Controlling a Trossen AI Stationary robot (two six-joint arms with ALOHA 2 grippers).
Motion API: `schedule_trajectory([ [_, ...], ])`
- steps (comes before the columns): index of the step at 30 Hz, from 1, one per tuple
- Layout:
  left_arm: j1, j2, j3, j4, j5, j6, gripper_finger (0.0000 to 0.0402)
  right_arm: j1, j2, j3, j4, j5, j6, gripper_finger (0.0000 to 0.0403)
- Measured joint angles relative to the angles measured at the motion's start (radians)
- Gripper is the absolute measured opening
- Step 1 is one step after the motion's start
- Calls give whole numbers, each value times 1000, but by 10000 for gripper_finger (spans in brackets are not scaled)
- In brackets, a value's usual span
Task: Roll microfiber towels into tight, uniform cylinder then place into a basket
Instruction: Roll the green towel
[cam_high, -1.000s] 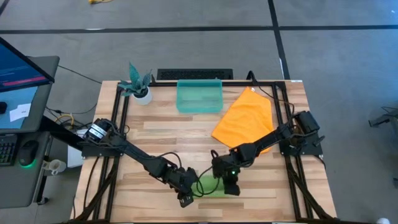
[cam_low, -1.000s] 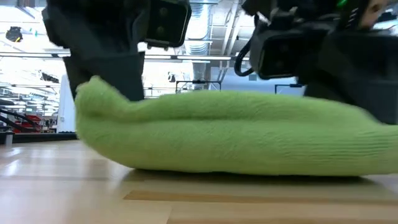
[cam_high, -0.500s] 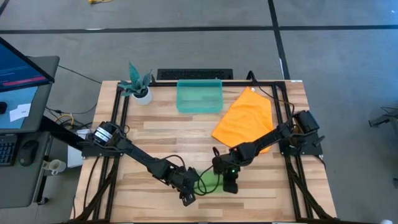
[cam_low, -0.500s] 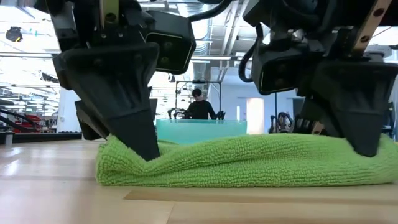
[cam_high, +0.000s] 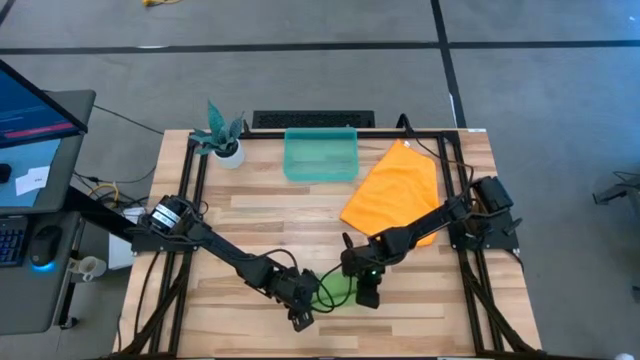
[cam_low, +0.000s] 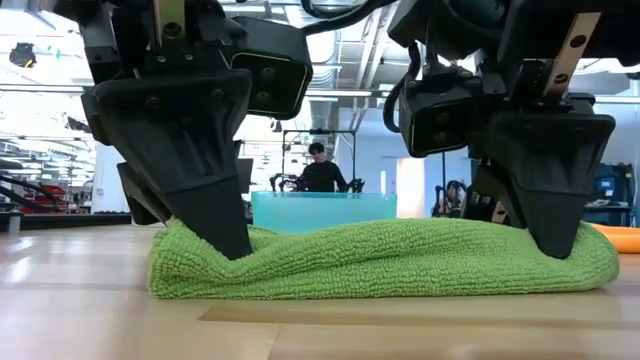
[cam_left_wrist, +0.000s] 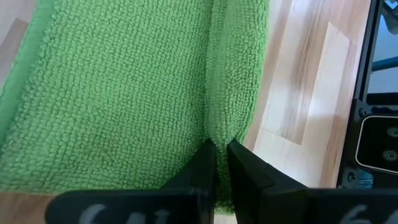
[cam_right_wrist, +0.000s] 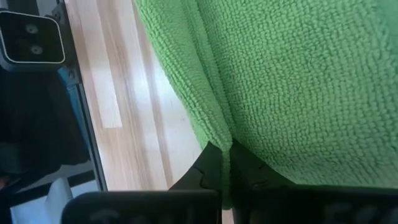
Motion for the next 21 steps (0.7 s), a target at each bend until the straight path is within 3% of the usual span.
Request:
schedule_trajectory([
  [4, 0, 0, 0, 1, -2, 10, 33, -1, 0, 0, 0, 14, 0, 22],
  [13, 5, 0, 0, 0, 3, 86, 114, -1, 0, 0, -1, 21, 0, 21],
  [21, 7, -3, 1, -2, 2, 164, 123, -4, 0, 0, -1, 24, 1, 20],
])
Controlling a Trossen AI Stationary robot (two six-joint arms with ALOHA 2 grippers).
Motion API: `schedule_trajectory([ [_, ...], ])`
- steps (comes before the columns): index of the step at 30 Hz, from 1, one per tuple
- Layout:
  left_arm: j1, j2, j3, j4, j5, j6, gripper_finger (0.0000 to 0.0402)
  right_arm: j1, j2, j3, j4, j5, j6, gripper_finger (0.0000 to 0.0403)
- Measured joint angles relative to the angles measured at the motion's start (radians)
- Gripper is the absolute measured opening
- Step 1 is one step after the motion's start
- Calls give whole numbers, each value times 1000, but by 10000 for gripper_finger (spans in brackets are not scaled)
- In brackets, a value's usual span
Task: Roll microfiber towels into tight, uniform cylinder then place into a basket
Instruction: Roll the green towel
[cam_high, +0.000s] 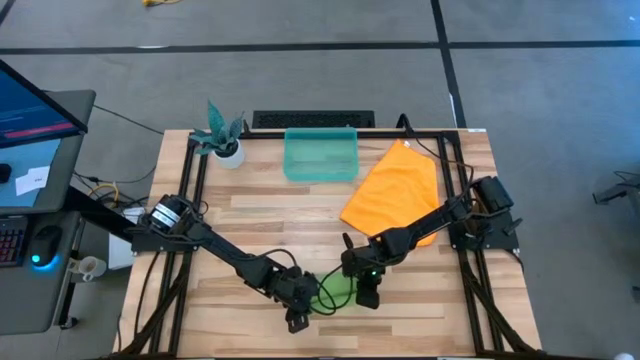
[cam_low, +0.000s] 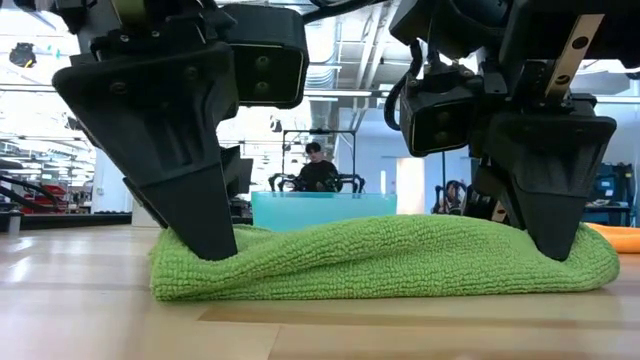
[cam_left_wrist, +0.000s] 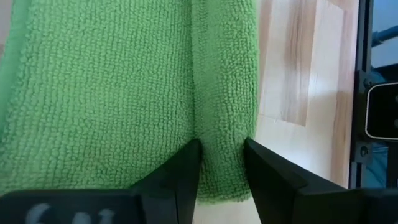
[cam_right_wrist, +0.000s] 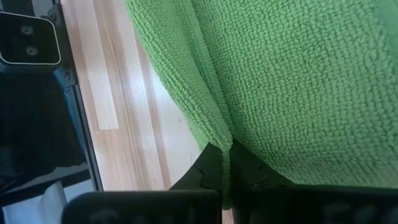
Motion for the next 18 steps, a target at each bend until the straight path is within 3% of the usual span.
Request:
schedule_trajectory([
  [5, -10, -31, -4, -34, -19, 1, 123, -11, 0, 0, 1, 1, 0, 21],
  [10, -48, -97, -5, -63, -111, 54, 123, -12, 0, 0, 2, 3, 0, 21],
  [18, -126, -107, -3, 49, -237, 205, 123, -19, 0, 0, 3, 0, 0, 26],
])
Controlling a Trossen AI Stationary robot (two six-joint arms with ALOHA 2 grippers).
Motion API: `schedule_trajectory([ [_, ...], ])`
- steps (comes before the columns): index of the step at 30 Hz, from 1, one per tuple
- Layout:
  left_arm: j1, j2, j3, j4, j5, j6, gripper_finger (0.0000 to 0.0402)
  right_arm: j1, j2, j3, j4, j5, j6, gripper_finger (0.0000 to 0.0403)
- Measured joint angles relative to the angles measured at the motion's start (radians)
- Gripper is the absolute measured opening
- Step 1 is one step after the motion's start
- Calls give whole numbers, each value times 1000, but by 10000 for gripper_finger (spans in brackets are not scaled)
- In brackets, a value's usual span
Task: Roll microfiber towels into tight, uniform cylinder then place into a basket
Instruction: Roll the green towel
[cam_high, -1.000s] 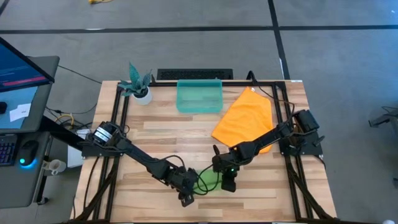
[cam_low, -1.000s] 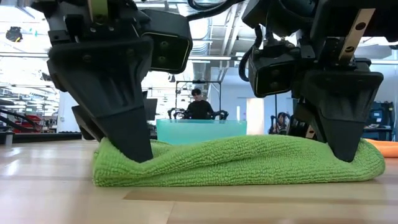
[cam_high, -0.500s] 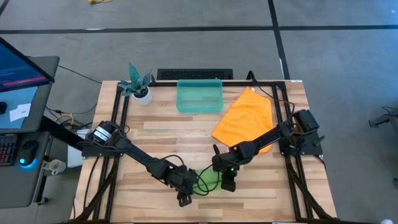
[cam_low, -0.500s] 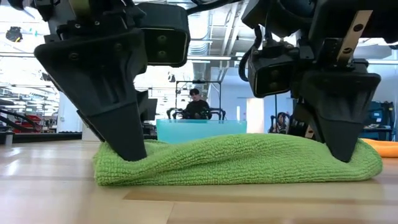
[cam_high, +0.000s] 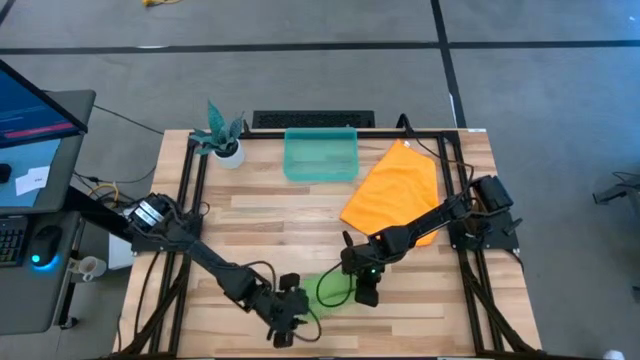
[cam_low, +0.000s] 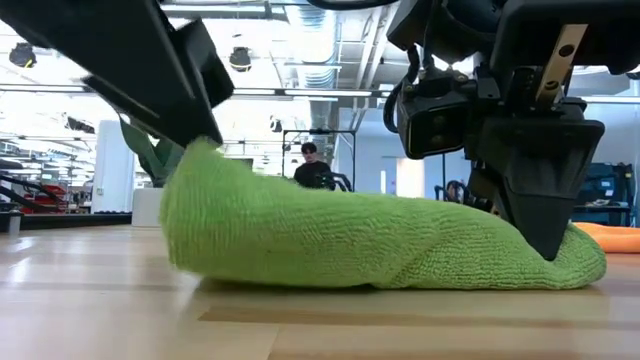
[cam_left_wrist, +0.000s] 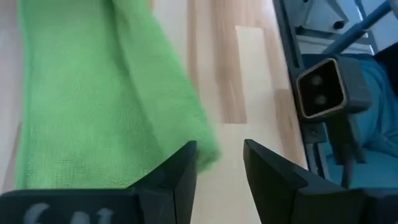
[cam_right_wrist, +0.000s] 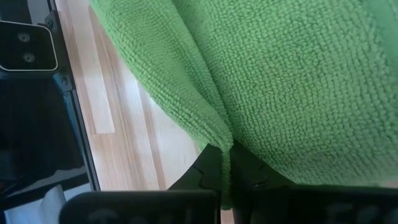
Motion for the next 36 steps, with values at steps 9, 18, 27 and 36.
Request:
schedule_trajectory([
  [9, -36, 0, 0, 22, -86, 73, 123, -12, 0, 0, 0, -6, 3, 22],
  [18, -31, 84, 13, 146, -86, 243, 123, -21, 0, 0, 0, -5, 8, 21],
  [27, -21, 84, 17, 87, -132, 254, 123, -22, 1, 0, 1, -16, 10, 18],
  [36, 22, 84, 16, -42, -148, 170, 123, -22, 1, 0, 2, -20, 10, 19],
])
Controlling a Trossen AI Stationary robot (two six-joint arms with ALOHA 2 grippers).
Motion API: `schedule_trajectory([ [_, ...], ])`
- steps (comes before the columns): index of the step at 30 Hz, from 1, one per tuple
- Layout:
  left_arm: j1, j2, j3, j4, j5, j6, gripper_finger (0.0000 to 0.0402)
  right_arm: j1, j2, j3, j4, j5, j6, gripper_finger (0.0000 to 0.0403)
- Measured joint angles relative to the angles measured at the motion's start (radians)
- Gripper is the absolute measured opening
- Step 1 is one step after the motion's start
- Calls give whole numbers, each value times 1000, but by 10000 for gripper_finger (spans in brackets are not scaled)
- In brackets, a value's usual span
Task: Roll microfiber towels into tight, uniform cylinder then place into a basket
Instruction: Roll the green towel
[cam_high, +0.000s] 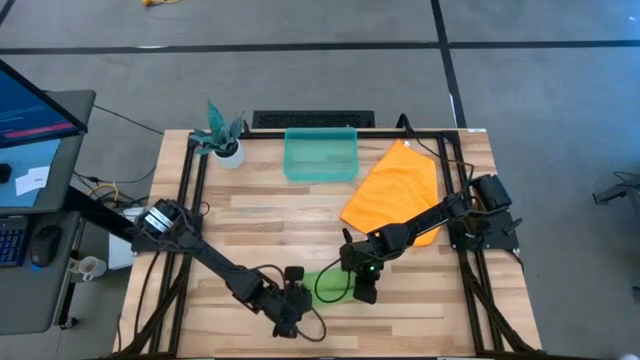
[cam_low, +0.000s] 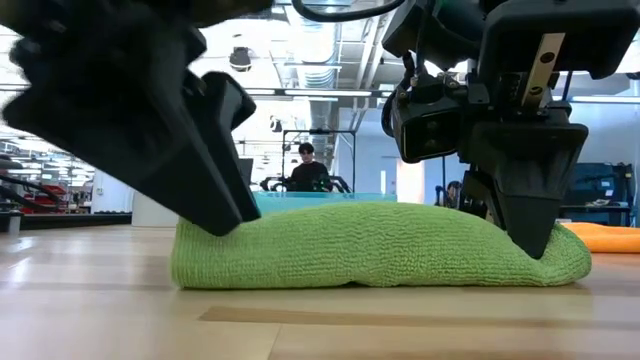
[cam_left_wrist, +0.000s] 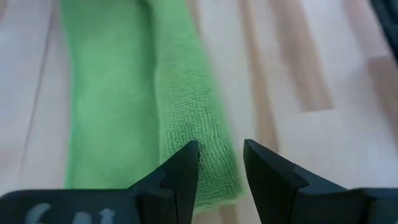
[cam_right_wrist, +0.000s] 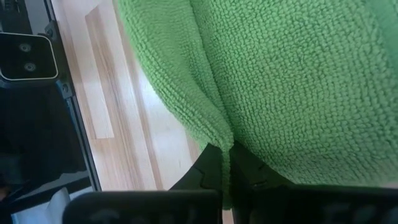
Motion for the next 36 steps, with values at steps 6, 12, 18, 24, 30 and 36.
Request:
schedule_trajectory([
  [6, 31, 12, 0, -68, 14, -108, 123, 4, 0, 1, -2, -1, 6, 26],
  [12, 41, 19, 2, -95, 26, -213, 123, 13, 0, 1, -4, 0, 8, 19],
  [18, 25, 13, 26, -127, 13, -214, 123, 13, 0, 1, -5, 0, 13, 27],
  [24, -10, 13, 124, -253, -71, -186, 123, 13, 0, 1, -3, 0, 15, 20],
  [30, -29, 13, 146, -161, -113, -27, 123, 13, 0, 1, -4, 0, 16, 27],
  [36, -12, 13, 145, -168, -65, 12, 123, 14, 0, 1, -4, 0, 16, 20],
])
